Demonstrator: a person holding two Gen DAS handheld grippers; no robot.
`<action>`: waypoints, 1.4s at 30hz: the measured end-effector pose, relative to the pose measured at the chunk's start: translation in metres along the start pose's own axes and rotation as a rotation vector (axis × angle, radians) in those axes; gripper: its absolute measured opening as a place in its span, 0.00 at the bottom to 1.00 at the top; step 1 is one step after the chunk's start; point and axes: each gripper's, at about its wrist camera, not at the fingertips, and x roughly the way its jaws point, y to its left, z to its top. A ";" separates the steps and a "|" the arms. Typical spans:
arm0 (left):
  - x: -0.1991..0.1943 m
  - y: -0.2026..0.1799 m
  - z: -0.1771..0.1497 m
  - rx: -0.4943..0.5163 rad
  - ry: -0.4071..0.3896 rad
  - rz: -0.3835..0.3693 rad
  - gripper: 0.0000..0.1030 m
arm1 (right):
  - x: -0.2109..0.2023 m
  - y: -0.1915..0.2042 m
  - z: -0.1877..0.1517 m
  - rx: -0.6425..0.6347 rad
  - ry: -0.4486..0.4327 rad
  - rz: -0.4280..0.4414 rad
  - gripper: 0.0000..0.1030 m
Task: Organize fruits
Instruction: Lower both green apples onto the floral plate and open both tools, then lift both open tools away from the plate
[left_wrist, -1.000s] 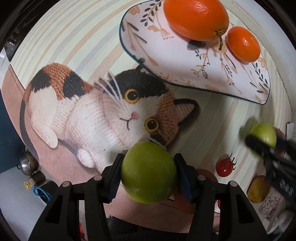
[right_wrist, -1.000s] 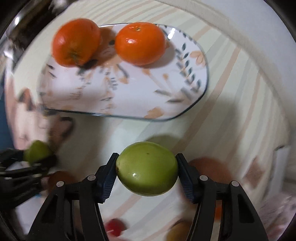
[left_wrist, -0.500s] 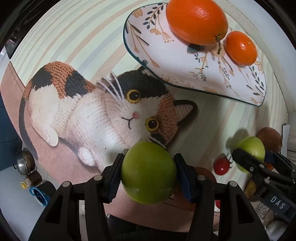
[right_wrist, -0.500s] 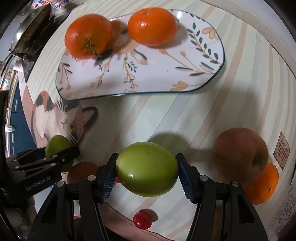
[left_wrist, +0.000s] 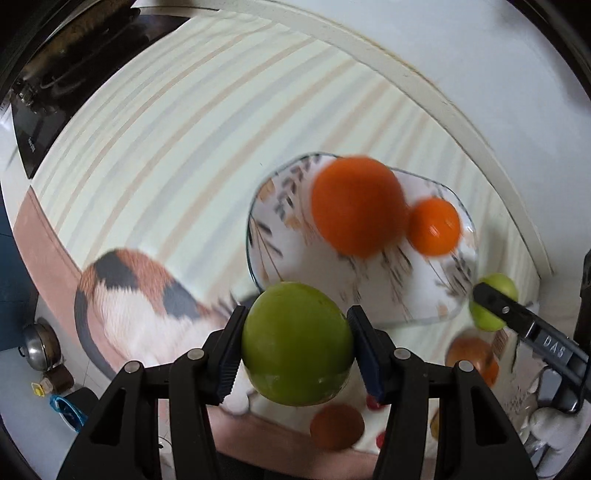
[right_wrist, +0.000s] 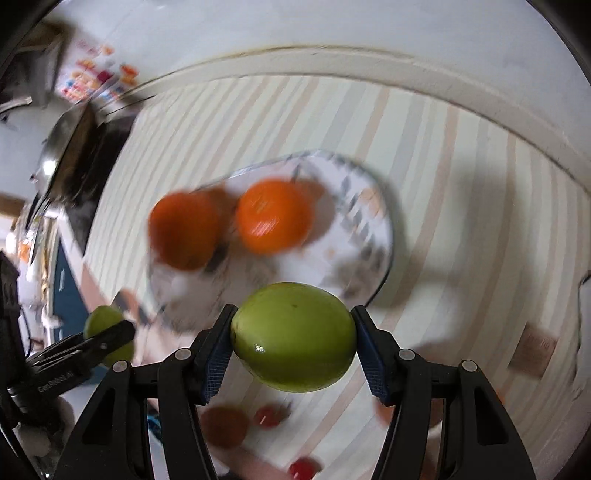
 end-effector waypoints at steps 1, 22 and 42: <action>0.005 0.002 0.007 -0.003 0.012 0.000 0.50 | 0.006 -0.003 0.008 -0.002 0.007 -0.016 0.62; 0.038 -0.013 0.034 -0.015 0.098 0.023 0.77 | 0.034 0.008 0.031 -0.024 0.082 -0.053 0.91; -0.044 -0.027 -0.037 0.081 -0.134 0.117 0.77 | -0.039 0.047 -0.040 -0.113 -0.050 -0.114 0.92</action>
